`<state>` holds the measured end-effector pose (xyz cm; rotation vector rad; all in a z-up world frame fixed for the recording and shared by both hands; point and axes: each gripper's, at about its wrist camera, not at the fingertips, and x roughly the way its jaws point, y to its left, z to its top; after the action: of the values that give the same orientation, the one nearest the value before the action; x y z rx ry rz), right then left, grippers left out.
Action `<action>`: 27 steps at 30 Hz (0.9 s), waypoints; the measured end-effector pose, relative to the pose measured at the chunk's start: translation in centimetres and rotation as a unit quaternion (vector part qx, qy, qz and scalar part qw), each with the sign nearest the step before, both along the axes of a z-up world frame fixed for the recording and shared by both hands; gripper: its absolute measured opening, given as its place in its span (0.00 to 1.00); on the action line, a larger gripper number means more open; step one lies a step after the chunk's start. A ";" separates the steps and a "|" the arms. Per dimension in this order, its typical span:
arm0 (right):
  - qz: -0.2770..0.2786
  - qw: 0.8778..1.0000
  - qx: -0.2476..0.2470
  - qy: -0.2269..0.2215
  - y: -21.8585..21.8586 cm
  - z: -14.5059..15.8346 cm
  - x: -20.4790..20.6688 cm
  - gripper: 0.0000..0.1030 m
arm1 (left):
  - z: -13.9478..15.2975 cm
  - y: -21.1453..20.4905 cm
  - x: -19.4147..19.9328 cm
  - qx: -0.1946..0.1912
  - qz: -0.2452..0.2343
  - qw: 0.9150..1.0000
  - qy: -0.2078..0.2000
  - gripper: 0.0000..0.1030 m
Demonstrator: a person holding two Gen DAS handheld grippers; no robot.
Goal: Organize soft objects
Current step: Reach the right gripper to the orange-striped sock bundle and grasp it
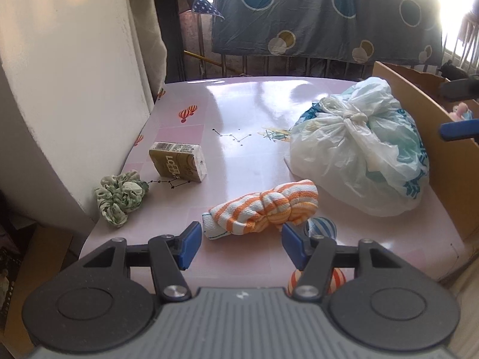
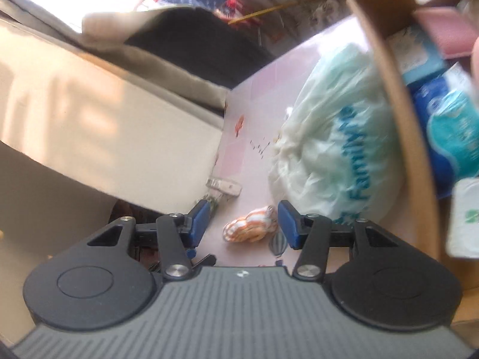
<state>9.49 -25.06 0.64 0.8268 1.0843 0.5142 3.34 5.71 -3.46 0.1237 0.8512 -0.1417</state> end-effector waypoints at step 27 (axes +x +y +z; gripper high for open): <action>-0.076 0.979 0.053 0.182 10.3 -13.1 2.8 0.49 | -5.8 -1.7 5.6 0.083 -0.138 0.986 0.034 0.54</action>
<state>12.25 -14.77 -12.46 1.1186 1.3225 0.2988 8.91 4.03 -9.27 0.3953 0.9109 -0.3375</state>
